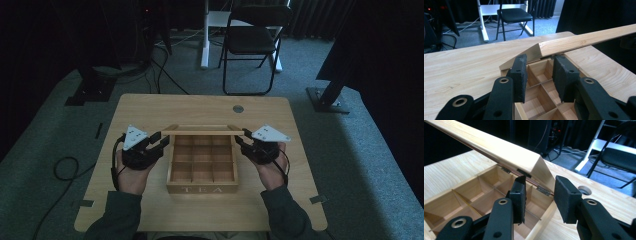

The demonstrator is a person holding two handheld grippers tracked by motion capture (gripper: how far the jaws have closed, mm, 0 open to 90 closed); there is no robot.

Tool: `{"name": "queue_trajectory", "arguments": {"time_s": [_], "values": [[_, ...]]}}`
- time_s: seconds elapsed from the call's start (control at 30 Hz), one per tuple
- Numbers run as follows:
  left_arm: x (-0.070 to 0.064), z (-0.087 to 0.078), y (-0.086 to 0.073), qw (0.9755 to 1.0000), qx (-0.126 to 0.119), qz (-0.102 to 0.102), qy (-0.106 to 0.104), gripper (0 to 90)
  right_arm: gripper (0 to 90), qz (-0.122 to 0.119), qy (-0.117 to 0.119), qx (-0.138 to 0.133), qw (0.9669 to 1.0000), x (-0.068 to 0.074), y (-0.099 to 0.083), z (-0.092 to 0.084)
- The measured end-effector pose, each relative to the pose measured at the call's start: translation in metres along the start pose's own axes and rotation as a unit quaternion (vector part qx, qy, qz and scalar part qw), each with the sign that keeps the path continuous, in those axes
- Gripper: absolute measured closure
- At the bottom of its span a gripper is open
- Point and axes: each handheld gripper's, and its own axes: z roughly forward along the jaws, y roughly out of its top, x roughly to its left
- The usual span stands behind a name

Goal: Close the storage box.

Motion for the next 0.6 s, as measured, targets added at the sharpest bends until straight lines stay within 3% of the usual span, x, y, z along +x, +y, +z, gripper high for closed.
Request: {"name": "queue_trajectory", "arguments": {"time_s": [0.6], "values": [[-0.003,-0.003,-0.008,1.0000,0.003,0.000,-0.003,64.3,59.2,0.001,-0.001,-0.011,0.9999,0.007,-0.004,-0.015]]}}
